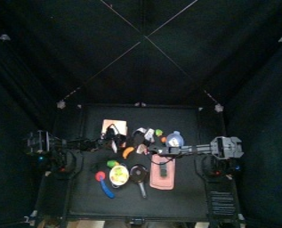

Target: Pull out knife sharpener

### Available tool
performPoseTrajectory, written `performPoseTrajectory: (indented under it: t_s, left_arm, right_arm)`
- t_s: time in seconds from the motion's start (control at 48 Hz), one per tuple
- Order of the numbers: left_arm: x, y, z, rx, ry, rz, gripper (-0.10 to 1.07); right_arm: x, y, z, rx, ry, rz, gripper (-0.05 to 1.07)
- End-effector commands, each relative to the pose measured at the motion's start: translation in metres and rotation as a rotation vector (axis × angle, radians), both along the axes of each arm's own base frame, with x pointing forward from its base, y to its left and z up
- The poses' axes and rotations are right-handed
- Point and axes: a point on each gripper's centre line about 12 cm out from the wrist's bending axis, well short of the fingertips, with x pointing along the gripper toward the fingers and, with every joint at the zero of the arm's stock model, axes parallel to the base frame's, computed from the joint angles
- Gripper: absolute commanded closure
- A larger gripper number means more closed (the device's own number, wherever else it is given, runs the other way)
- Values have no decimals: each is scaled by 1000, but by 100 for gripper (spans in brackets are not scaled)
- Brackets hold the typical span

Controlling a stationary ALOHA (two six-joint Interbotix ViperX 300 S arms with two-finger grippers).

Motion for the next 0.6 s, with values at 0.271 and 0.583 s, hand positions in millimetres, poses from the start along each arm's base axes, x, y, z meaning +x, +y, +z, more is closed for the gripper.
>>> performPoseTrajectory:
  t_s: [0.271,0.583]
  left_arm:
    - [21,0,-8,66,32,-80,-5]
    - [32,19,-14,64,40,-31,-6]
  right_arm:
    - [-2,0,7,8,-20,-4,39]
    - [-4,0,5,10,-16,-5,39]
